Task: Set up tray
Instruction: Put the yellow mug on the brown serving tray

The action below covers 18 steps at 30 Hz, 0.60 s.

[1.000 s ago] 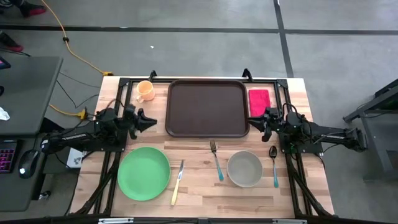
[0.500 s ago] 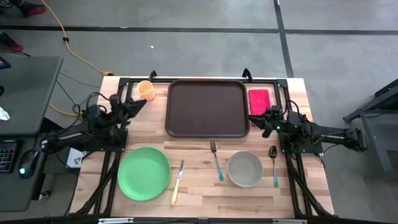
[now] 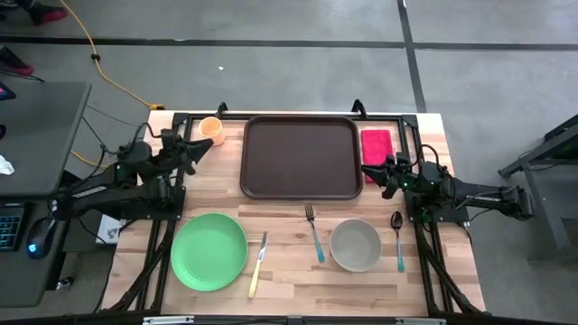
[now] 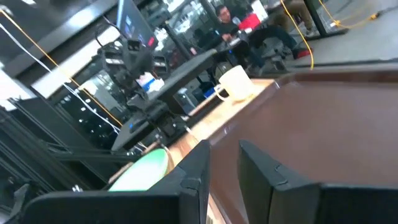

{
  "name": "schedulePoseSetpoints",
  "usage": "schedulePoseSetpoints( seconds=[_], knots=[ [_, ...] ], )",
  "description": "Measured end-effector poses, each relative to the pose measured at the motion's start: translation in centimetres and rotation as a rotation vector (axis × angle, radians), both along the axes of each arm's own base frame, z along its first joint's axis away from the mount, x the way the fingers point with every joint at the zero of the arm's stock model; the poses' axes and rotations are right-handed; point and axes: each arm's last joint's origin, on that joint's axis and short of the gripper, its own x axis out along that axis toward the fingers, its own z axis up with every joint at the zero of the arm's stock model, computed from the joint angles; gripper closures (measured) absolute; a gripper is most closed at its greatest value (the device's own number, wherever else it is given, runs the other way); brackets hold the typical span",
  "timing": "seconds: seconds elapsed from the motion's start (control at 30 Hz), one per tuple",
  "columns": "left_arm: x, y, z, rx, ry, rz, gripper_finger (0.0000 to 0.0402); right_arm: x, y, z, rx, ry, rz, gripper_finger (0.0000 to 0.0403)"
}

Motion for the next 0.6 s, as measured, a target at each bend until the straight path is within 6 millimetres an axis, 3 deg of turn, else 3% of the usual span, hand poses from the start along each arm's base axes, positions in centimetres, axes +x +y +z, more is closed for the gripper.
schedulePoseSetpoints(
  seconds=[0.3,0.6],
  knots=[
    [2.9,1.1,0.6,-0.088,0.273,0.13,0.0309,0.0,0.0,0.0,-0.16,0.047,-0.003,0.0345],
    [4.5,1.7,1.0,-0.17,0.463,0.22,0.0309,0.0,0.0,0.0,-0.247,0.076,-0.024,0.0346]
  ],
)
